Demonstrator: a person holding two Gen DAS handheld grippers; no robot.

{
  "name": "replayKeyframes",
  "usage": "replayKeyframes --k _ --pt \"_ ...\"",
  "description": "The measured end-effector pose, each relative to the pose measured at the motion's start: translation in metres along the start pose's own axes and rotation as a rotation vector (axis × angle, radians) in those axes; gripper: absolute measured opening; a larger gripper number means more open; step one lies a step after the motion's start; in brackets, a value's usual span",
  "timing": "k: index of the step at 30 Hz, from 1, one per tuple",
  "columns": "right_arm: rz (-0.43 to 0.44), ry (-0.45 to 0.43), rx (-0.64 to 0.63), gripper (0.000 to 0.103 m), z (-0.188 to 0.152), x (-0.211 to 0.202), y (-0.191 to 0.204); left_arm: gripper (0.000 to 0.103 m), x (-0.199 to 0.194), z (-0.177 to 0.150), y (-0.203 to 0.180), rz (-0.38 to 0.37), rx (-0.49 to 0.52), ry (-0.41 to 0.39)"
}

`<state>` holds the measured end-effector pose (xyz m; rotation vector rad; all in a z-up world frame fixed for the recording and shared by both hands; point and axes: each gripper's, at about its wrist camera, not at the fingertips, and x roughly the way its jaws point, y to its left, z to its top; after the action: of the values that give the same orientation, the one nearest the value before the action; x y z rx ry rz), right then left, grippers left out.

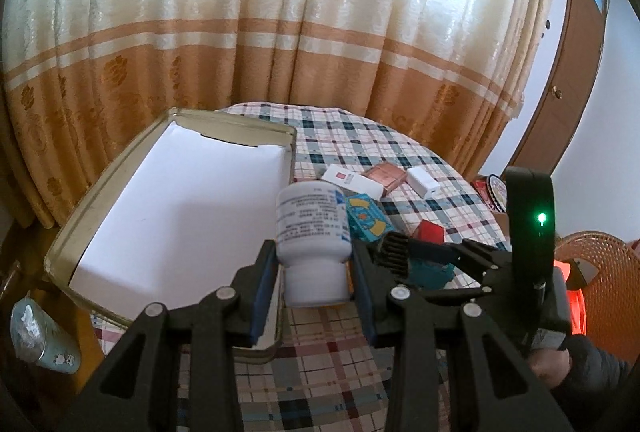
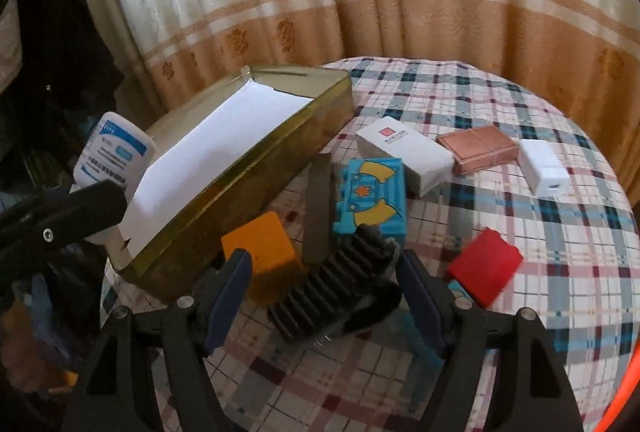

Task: Organize rigid objects
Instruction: 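Lift the pill bottle with the left gripper while the right gripper grasps the black brush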

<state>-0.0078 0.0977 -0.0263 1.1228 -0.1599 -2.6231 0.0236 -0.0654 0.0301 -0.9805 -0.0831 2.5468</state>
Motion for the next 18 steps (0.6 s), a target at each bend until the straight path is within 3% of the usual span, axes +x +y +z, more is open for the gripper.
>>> replayKeyframes --k 5,7,9,10,18 --pt "0.101 0.053 0.04 0.073 -0.002 0.005 -0.009 0.036 -0.001 0.0 0.007 0.004 -0.021 -0.001" --pt "0.118 0.059 0.03 0.061 -0.007 0.001 -0.008 0.036 -0.002 0.0 0.008 0.003 -0.026 -0.003" --pt "0.099 0.067 0.014 0.038 -0.011 0.0 -0.007 0.036 -0.002 0.0 0.009 0.001 -0.031 -0.004" --pt "0.081 0.067 0.005 0.035 -0.013 0.0 -0.007 0.036 -0.001 0.001 0.008 -0.002 -0.033 -0.002" --pt "0.074 0.058 0.029 0.031 -0.012 -0.002 -0.012 0.036 0.0 0.001 0.01 0.002 -0.039 -0.003"
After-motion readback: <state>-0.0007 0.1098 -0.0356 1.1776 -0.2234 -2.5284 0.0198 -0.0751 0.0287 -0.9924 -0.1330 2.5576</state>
